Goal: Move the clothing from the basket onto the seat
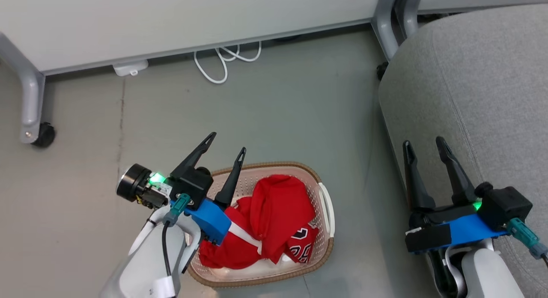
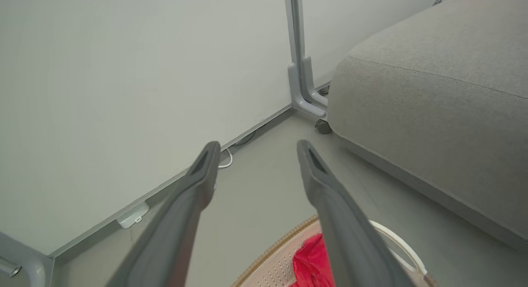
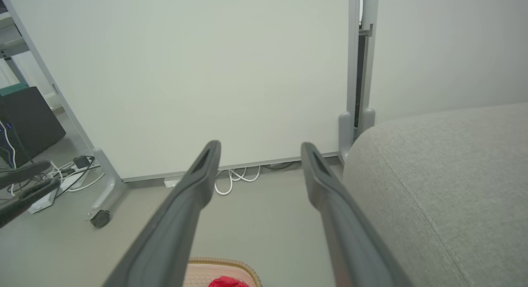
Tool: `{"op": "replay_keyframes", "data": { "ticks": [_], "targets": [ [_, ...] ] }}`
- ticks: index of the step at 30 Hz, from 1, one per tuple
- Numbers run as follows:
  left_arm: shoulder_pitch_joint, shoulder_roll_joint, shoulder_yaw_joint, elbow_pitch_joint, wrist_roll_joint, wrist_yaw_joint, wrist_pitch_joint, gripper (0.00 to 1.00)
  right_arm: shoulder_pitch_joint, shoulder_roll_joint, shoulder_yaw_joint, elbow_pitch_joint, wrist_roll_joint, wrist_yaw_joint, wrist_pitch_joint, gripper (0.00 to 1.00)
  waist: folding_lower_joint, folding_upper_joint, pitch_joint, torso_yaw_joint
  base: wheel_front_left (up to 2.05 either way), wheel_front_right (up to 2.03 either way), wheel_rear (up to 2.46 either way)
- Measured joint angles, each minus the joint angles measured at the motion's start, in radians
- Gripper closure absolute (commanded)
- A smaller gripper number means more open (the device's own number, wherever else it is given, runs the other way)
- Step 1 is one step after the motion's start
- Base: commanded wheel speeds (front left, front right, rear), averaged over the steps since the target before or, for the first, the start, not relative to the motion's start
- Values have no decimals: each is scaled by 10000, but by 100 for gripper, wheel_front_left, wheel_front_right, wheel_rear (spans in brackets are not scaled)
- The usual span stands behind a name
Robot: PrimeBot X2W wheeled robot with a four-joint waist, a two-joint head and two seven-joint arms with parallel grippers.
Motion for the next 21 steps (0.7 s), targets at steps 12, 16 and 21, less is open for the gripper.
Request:
{"op": "replay_keyframes", "data": {
  "ticks": [12, 16, 21],
  "targets": [
    [-2241, 863, -3216, 2345, -508, -27, 0, 0, -1075, -4, 58, -343, 192, 0, 0, 0, 1, 0, 1950, -667, 0, 0, 0],
    [-3046, 1041, -4443, 3164, -525, -27, -2, 0, -1424, -4, 102, -487, 205, 0, 0, 0, 1, 0, 2636, -849, 0, 0, 0],
    [-3742, 1089, -5762, 4320, -688, -27, 8, 0, -1762, -6, 94, -637, 207, 0, 0, 0, 0, 0, 3327, -1033, 0, 0, 0]
  ]
}}
